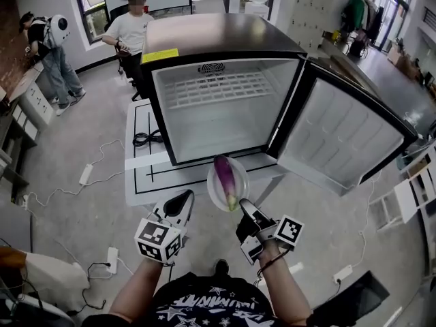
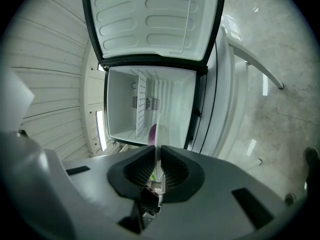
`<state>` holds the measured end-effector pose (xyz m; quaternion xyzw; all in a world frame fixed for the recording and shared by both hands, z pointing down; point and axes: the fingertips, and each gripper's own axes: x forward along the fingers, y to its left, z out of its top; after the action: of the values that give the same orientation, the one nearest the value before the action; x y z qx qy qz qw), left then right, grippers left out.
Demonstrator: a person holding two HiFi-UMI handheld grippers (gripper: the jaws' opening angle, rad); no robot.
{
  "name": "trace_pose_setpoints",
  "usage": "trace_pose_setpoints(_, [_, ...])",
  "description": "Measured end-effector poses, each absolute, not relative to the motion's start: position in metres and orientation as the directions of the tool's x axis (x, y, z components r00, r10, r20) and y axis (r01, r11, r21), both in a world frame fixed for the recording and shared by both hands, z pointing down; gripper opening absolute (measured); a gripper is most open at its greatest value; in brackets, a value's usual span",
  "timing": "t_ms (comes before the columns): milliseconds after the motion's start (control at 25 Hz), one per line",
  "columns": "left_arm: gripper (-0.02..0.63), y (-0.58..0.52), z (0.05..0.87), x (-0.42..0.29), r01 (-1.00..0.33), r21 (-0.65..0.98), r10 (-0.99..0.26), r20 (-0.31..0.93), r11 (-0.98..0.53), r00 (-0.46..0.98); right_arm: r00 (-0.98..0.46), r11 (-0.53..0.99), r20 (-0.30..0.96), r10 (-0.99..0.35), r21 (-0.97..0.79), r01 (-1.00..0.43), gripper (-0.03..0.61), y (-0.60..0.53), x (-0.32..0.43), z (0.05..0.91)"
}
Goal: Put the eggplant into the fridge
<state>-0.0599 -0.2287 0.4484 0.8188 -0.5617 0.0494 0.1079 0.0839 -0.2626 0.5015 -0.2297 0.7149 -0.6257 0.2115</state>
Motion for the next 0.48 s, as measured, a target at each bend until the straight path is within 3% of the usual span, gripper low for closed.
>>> trace_pose_setpoints(480, [0.009,-0.234,0.451,-0.034,-0.964,0.112,-0.941,0.218,-0.24,0.26,-0.872,0.087,0.001,-0.489,-0.995,-0.05,0.028,-0.279,0.1,0.517])
